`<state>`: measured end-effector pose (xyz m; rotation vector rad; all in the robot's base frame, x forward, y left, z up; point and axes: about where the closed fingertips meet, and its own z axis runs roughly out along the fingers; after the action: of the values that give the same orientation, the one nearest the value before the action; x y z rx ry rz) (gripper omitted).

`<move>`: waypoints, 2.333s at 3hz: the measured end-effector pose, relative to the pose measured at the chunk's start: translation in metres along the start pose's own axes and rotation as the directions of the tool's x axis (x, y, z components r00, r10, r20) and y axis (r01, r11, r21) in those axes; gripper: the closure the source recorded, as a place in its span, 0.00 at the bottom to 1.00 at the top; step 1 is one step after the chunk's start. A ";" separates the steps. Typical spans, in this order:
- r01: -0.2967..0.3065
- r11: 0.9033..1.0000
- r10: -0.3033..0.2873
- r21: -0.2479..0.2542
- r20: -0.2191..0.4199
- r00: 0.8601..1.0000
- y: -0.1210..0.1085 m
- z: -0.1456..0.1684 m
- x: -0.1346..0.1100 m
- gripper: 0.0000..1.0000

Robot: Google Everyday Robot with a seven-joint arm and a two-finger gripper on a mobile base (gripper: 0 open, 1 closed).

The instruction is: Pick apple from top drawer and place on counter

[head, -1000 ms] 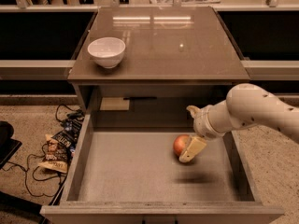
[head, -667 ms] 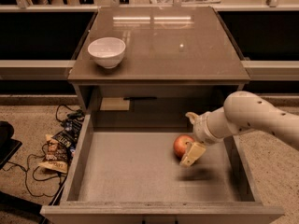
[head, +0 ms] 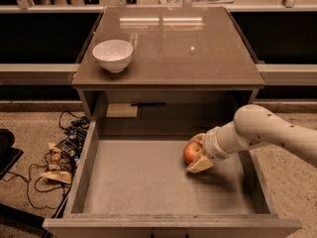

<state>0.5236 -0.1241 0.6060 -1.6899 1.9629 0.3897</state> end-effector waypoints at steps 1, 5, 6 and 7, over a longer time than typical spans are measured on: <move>0.000 1.000 0.000 -0.006 0.043 0.999 -0.001 -0.007 -0.018 0.65; -0.101 0.994 0.093 -0.038 -0.170 0.981 -0.148 -0.153 -0.187 1.00; -0.164 0.986 0.167 0.031 -0.149 0.975 -0.192 -0.168 -0.192 1.00; -0.207 0.956 0.220 0.206 -0.038 0.975 -0.244 -0.211 -0.200 1.00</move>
Offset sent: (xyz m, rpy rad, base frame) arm 0.0628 0.0439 0.2506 0.0021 -0.1529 0.0563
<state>0.7392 -0.1148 0.9184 -1.3840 2.1586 0.2094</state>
